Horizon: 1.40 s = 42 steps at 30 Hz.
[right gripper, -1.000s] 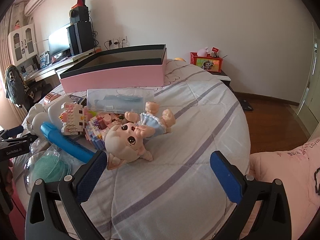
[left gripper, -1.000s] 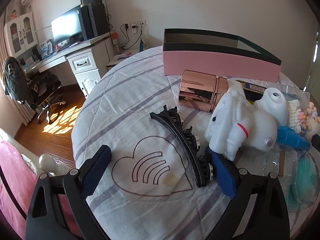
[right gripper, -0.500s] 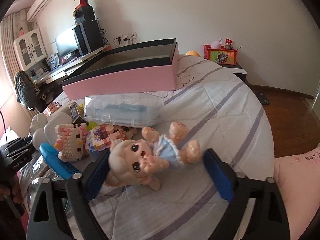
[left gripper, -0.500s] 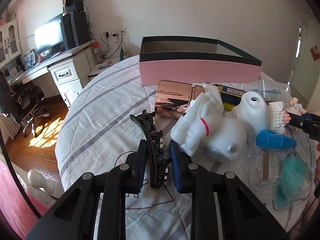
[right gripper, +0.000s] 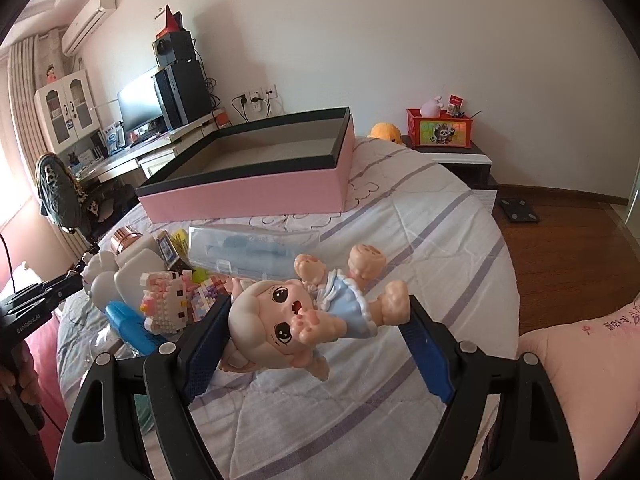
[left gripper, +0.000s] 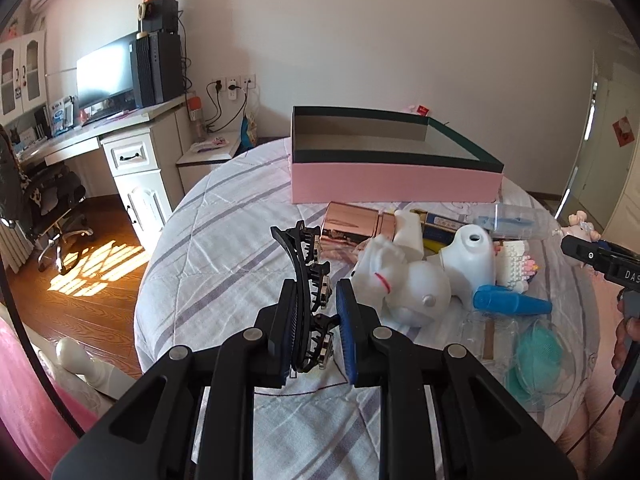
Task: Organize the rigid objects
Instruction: 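Carry the clip and doll into the pink box and open both tools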
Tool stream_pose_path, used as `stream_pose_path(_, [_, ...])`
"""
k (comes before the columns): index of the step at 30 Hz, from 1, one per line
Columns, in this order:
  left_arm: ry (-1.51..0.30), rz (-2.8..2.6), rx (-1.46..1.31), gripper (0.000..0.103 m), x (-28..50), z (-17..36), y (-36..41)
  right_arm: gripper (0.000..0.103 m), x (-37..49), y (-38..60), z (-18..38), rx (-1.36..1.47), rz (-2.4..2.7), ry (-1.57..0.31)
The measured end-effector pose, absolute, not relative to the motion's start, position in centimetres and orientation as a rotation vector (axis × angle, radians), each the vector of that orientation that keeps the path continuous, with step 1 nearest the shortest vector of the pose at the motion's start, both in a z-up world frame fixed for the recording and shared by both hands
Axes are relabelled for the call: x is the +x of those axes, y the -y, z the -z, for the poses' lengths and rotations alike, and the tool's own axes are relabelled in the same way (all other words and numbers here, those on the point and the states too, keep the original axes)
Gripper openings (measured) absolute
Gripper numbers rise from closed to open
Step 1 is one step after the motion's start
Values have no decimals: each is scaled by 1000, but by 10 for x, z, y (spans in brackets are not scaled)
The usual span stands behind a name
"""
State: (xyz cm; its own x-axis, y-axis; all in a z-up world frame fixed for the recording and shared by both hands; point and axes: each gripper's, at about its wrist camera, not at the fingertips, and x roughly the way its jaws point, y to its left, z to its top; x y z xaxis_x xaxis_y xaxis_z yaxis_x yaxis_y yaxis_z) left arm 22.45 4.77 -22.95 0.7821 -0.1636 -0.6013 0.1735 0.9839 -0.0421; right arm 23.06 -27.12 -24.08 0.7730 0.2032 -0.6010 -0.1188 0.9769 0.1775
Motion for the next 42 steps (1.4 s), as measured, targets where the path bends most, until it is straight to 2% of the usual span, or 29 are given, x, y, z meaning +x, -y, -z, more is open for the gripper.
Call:
stream_pose_path(7, [-571,266,39,19,247,180,-23,83,257,258,204,113,-238,-610])
stream_pose_path(15, [-576,365,99,19,343,141,23,83,351,224,173,42,-268,-629])
stream_pose_path(23, [-797,338,97,20,449,174,36,83,457,197,206,21,-282,-834])
stream_pose_path(27, [-889,309,120,20,473,197,41,84,482,190,229,27,-291,-942])
stream_pose_path(32, [-939,282,114,21,474,212,43,86,486,187,235,3,-265,-966])
stream_pose_path(33, [-937,282,106,27,472,211,43,86,484,188,233,12,-269,-963])
stream_pose_path(35, [-905,269,92,47,463,206,36,87,472,194,225,20,-262,-912])
stream_pose_path(36, [-874,264,89,63,455,200,34,88,464,194,219,17,-259,-892])
stream_pose_path(37, [-833,245,93,67,445,192,32,89,454,194,211,12,-254,-863])
stream_pose_path(40, [-692,200,88,91,402,164,26,91,412,198,182,12,-243,-753])
stream_pose_path(42, [-600,156,86,98,368,146,22,99,382,198,167,9,-227,-684])
